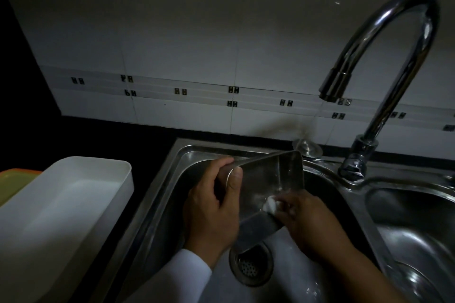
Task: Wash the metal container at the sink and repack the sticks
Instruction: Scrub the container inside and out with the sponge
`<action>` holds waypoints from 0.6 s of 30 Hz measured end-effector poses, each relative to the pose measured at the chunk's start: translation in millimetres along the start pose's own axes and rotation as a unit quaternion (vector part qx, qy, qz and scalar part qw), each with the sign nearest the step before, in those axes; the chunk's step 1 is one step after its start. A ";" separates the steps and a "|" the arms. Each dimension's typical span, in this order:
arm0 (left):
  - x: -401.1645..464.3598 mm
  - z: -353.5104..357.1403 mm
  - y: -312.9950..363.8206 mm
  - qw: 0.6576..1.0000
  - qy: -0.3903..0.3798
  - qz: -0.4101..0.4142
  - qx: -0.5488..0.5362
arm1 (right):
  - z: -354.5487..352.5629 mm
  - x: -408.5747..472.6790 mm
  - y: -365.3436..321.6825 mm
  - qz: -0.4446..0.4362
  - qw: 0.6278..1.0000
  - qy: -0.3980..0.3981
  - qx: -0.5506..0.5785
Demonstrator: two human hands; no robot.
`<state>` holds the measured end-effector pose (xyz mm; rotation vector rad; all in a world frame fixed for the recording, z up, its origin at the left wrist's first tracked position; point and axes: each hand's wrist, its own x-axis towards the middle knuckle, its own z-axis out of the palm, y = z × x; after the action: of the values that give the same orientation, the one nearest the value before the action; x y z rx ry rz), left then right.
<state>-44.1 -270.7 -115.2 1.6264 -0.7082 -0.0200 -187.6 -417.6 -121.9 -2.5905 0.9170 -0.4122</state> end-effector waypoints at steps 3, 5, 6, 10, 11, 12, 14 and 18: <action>-1.3 1.2 -1.5 1.000 -0.013 0.004 0.011 | -3.1 -4.2 -3.0 0.010 0.999 -0.025 0.033; -0.1 1.5 -3.6 1.000 -0.004 -0.005 0.010 | -1.6 -8.9 -17.4 -0.028 0.998 -0.038 0.050; 0.9 1.2 -4.3 1.000 0.001 -0.012 0.007 | -0.4 -11.5 -25.6 -0.052 0.995 -0.051 0.063; -0.2 0.4 -3.1 0.999 -0.012 -0.034 0.009 | -1.0 -24.8 -58.3 -0.174 0.973 -0.129 0.086; -0.8 0.1 -2.7 0.999 -0.020 -0.038 0.012 | -2.2 -24.7 -60.6 -0.166 0.973 -0.132 0.095; -0.8 -0.2 -2.5 0.999 -0.025 -0.041 0.012 | -2.4 -22.3 -57.3 -0.154 0.975 -0.128 0.095; 1.3 -0.4 -2.5 0.999 -0.021 -0.042 0.009 | 2.0 -15.2 -39.8 -0.106 0.986 -0.102 0.079; 5.3 -1.0 -0.1 0.998 -0.013 -0.059 -0.011 | -3.2 -2.2 -4.5 0.004 0.998 -0.015 0.064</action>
<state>-39.4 -272.2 -113.1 1.6478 -0.6290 -0.1326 -188.1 -413.7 -117.4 -2.4685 0.8623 -0.4158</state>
